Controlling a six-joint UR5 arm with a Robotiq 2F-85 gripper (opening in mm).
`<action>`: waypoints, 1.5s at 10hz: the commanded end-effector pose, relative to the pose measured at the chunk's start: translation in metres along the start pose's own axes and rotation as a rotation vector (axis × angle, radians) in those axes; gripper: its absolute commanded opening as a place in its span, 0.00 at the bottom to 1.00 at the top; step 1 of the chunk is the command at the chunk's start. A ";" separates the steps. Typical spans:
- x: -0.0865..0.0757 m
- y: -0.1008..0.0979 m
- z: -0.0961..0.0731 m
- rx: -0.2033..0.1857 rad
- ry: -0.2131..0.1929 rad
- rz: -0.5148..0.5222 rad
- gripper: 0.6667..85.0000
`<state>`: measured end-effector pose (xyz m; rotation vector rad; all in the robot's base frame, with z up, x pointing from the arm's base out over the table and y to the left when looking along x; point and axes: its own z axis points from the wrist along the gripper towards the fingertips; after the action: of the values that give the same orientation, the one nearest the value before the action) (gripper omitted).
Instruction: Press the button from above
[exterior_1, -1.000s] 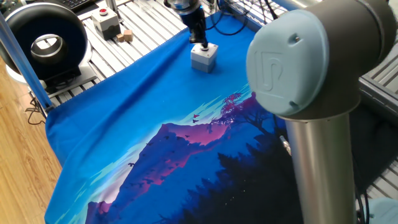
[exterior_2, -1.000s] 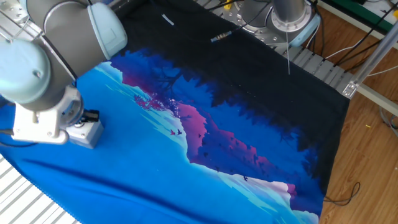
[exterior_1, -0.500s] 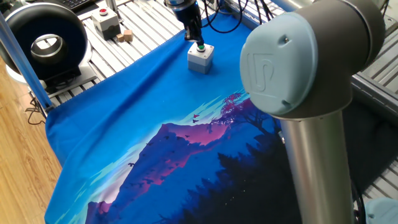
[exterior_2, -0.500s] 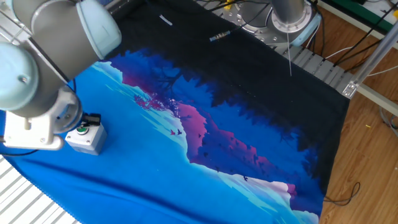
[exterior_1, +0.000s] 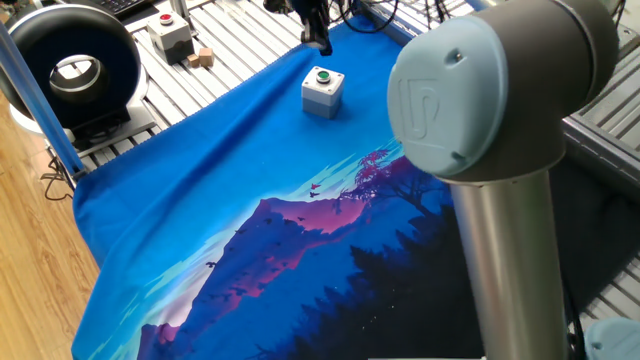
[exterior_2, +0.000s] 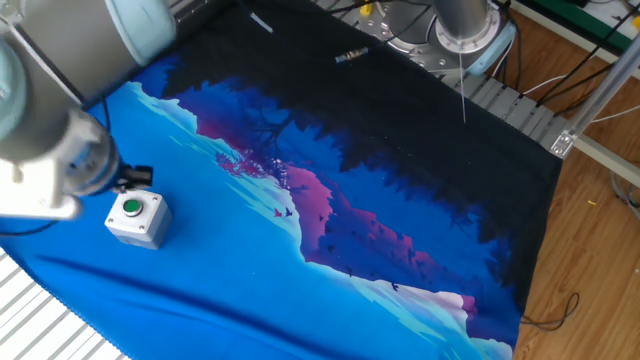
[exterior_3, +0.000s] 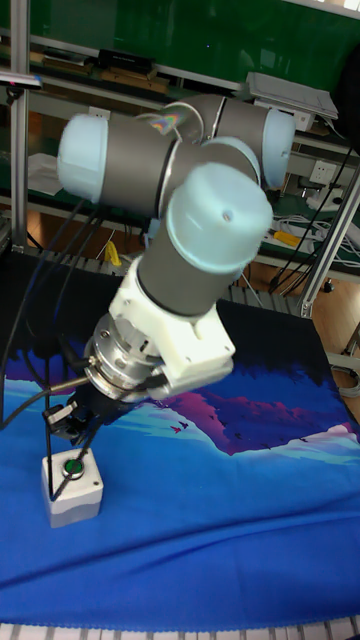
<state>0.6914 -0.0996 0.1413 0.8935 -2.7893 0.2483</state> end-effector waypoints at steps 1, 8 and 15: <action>-0.022 0.005 -0.021 -0.056 -0.152 0.083 0.00; -0.077 -0.012 -0.054 -0.092 -0.413 0.311 0.00; -0.092 -0.028 -0.061 -0.028 -0.482 0.335 0.00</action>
<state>0.7827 -0.0593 0.1775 0.5818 -3.3334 0.0487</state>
